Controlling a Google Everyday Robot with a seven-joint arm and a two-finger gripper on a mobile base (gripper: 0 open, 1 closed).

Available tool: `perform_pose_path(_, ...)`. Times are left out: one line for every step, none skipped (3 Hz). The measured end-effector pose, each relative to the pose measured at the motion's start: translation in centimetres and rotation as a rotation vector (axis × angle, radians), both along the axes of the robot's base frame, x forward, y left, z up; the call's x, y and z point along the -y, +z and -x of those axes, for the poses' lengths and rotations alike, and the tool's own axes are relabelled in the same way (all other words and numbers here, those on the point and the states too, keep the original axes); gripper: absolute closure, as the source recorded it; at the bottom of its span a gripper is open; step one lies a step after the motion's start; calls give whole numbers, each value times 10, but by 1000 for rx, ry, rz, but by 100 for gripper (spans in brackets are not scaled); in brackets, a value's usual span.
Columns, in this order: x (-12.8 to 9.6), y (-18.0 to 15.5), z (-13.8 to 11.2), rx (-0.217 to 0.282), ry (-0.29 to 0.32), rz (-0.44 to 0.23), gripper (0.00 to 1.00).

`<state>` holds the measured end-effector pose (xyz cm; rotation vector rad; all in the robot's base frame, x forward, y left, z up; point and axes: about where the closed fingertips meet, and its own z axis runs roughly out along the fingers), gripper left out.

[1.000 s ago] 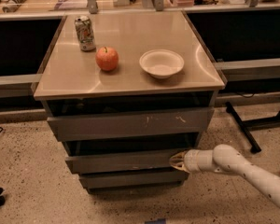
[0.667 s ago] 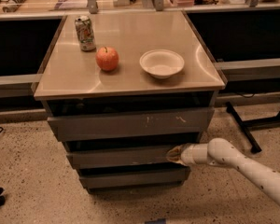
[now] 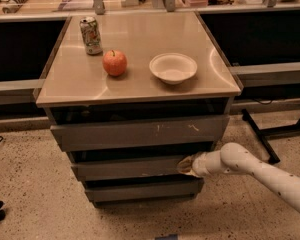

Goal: Close middle drawer

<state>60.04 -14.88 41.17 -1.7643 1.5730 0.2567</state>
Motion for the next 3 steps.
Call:
perform_pose_path(4, 6, 29, -150, 39, 55, 100)
perform_pose_path(18, 16, 66, -307, 32, 109, 100)
perform_pose_path(20, 16, 70, -328, 28, 110, 81)
